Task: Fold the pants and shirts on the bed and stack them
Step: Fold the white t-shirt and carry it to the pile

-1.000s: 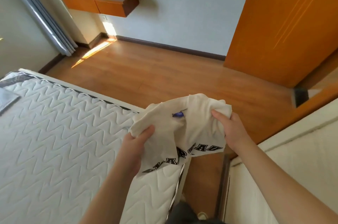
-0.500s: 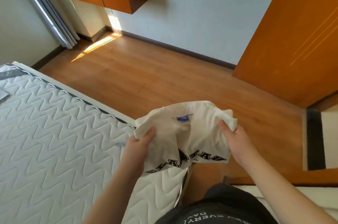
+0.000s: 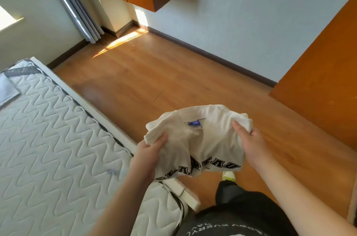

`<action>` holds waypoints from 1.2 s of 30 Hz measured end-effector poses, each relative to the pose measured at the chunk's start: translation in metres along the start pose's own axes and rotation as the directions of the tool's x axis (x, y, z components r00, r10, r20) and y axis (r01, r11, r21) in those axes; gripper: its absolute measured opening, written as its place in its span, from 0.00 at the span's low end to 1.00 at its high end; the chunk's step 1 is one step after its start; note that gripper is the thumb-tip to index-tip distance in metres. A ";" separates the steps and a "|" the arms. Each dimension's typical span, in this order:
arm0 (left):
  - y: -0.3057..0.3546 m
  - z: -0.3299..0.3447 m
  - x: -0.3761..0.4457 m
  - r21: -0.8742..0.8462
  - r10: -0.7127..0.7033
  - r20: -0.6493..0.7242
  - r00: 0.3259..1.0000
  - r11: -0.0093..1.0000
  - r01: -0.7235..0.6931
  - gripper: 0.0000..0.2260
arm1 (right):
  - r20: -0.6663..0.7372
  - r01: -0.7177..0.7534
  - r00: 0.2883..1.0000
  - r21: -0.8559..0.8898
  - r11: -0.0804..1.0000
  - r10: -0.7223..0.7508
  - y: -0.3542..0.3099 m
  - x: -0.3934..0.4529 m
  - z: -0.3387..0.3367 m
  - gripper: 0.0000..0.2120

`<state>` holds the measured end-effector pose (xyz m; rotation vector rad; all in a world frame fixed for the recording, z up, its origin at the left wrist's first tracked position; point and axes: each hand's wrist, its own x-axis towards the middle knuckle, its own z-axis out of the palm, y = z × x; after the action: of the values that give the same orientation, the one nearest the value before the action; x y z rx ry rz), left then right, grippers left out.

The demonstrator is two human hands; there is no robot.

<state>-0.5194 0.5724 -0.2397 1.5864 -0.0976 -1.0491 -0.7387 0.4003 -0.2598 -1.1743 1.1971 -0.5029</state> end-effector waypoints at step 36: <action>0.167 -0.050 0.211 -0.364 -0.056 -0.375 0.925 0.927 -0.091 0.26 | 0.568 0.150 0.823 -0.216 0.965 -0.001 -0.194 0.291 0.230 0.16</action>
<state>-0.2840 0.4340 -0.2245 1.4003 0.3368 -0.6768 -0.3790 0.1870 -0.2351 -1.4654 0.7056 -0.0354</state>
